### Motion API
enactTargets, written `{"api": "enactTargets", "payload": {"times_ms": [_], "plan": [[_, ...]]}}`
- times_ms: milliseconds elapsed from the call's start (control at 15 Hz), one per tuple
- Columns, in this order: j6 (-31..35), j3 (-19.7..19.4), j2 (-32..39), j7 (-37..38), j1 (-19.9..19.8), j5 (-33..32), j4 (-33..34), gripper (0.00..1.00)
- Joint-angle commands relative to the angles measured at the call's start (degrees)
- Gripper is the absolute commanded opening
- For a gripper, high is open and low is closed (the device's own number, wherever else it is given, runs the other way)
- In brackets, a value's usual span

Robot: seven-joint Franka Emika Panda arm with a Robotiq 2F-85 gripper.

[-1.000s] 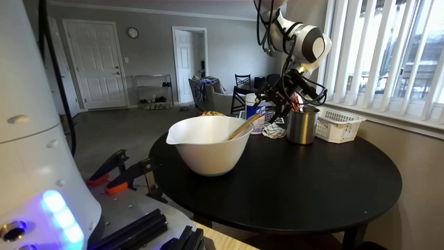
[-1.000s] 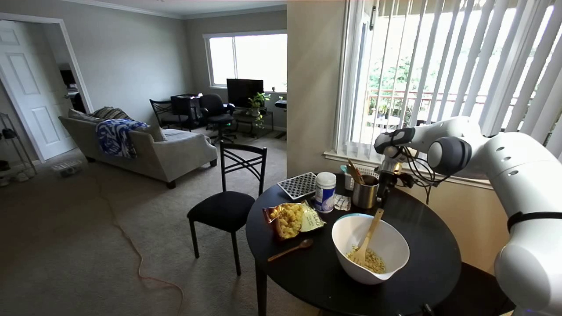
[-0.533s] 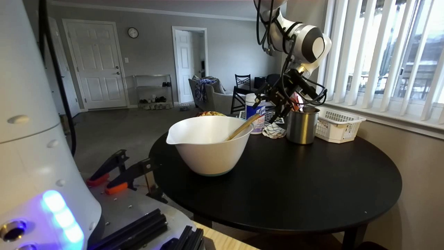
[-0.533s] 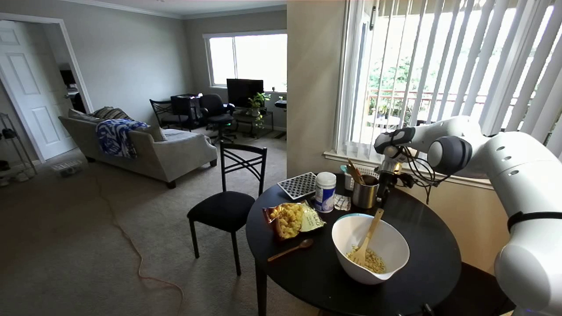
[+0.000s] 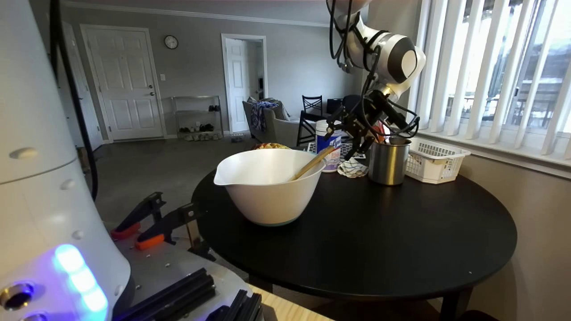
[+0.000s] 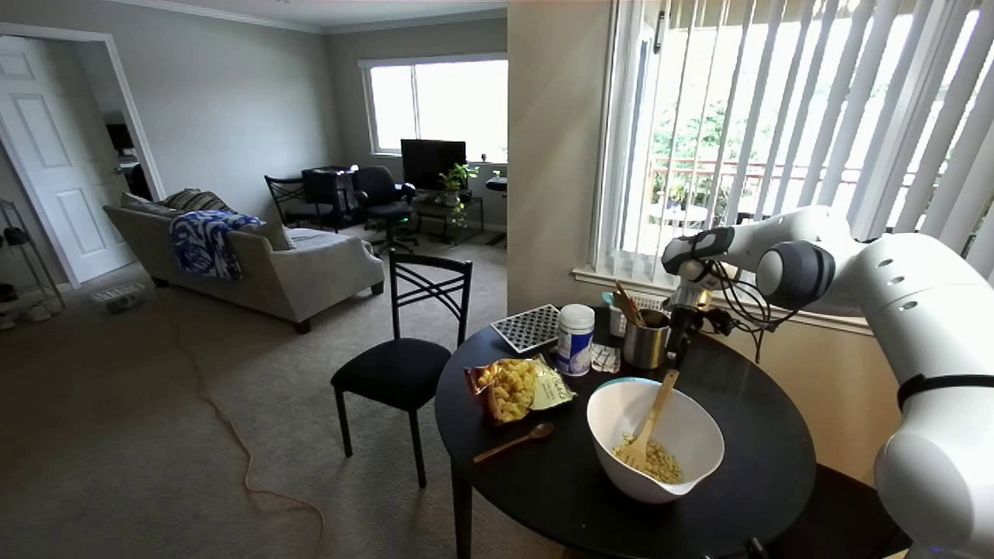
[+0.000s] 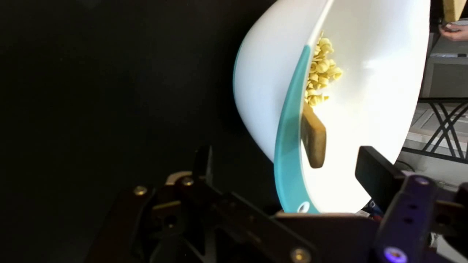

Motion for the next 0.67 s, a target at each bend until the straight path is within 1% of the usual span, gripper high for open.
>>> {"api": "enactTargets", "payload": {"times_ms": [0,133,200,267,333,600], "plan": [[-1.8,0.6,-2.7,-0.1,-0.5,0.9,-3.9,1.00],[-2.6,0.7,-2.9,-0.3,-0.5,0.7,-4.4,0.98],[-2.8,0.8,-2.9,-0.4,-0.6,0.8,-4.5,0.74],[-2.8,0.8,-2.9,-0.5,-0.6,0.7,-4.7,0.73],[-2.8,1.0,-3.0,-0.6,-0.7,0.8,-4.9,0.68],[-2.7,1.3,-3.2,-0.7,-0.8,0.8,-5.4,0.40]]}}
